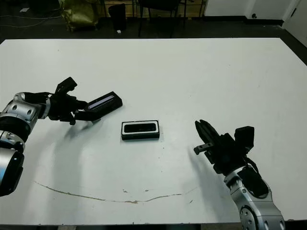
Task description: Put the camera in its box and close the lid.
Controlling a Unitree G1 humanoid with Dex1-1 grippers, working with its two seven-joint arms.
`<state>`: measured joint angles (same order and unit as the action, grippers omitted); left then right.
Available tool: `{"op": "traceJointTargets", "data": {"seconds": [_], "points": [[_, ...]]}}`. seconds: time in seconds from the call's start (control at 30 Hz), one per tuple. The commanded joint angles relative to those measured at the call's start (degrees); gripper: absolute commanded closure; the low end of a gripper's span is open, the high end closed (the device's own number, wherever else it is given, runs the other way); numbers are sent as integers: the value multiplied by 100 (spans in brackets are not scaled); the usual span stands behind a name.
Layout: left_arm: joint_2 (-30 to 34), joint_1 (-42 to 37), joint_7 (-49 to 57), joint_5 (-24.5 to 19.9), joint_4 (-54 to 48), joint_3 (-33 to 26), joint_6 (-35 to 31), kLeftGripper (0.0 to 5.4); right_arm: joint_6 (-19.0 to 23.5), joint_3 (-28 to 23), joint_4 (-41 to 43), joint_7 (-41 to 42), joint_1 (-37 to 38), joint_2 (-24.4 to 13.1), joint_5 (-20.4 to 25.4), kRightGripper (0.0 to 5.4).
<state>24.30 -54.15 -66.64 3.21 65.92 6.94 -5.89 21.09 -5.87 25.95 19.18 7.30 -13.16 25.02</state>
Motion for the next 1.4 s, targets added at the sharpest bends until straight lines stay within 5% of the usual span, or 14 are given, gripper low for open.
{"op": "traceJointTargets", "data": {"seconds": [0.03,0.37,0.7,0.97,1.4], "points": [[155,192,-200,-178,-428,-143,-117,314,103,26,-47,-19,63,-66,-45,540],[557,792,-590,-796,-3001,-225,-1303,314,220,111,47,-83,95,-64,-40,540],[713,1179,-866,-920,-5130,632,-2257,314,-7,203,-104,0,100,34,-48,540],[546,1123,-1034,-1011,-5368,1266,-2512,314,35,235,-11,-85,183,68,-41,540],[-126,408,-1134,-576,-3948,1948,-1920,314,-264,259,-185,39,216,122,-109,540]]}}
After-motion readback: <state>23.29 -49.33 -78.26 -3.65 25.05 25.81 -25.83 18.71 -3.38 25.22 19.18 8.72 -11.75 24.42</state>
